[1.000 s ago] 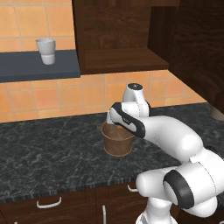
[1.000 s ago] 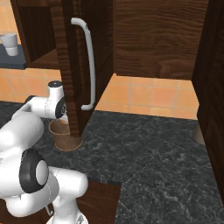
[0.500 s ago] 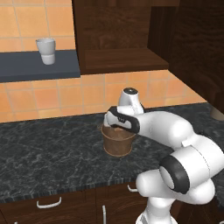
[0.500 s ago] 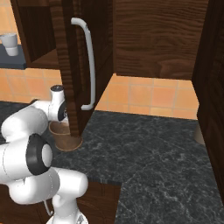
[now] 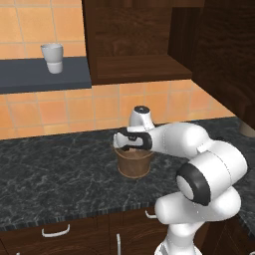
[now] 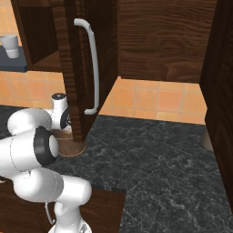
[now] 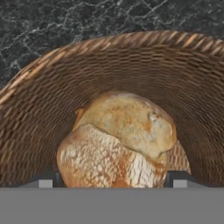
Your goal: Open the cabinet, pick up the bread from the cabinet and place it in the basket. Then move the basket to the dining counter.
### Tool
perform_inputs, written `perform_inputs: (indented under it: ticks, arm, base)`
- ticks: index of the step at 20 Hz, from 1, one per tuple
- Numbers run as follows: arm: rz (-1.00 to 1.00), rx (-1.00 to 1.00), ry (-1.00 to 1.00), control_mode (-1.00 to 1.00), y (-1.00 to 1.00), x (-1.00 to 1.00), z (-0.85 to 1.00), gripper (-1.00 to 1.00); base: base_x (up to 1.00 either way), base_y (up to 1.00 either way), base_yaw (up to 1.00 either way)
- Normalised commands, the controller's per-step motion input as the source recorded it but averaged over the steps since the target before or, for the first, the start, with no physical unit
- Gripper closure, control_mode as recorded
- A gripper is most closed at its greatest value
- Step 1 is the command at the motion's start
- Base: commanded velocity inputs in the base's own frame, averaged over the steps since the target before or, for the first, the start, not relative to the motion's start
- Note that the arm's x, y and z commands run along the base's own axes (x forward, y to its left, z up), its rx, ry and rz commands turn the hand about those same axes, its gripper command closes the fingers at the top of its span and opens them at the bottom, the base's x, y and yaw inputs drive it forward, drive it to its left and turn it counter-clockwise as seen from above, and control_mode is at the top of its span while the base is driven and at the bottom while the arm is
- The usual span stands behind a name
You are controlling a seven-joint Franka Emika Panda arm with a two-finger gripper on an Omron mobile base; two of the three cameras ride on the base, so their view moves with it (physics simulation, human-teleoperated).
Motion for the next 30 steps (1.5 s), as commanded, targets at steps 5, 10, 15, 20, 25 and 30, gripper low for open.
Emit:
perform_inputs:
  ticks: [5,10,15,20,25,30]
  arm:
    - [0.00,0.00,0.05,-1.00,0.00,0.28,-0.22,1.00]
    - [0.00,-0.01,0.01,-1.00,-0.01,-0.03,-0.17,-1.00]
    - [0.00,-0.02,0.00,-1.00,-0.10,-0.12,-0.11,-1.00]
    - [0.00,0.00,-0.02,-1.00,-0.24,-0.01,0.00,-1.00]
    - [0.00,0.00,-0.03,-1.00,-0.26,0.00,0.05,-1.00]
    - [0.00,0.00,-0.05,-1.00,-0.08,-0.29,0.45,-1.00]
  base:
    - [0.00,0.00,0.00]
    - [0.00,0.00,0.00]
    - [0.00,0.00,0.00]
    - [0.00,0.00,0.00]
    - [0.00,0.00,0.00]
    - [0.00,0.00,0.00]
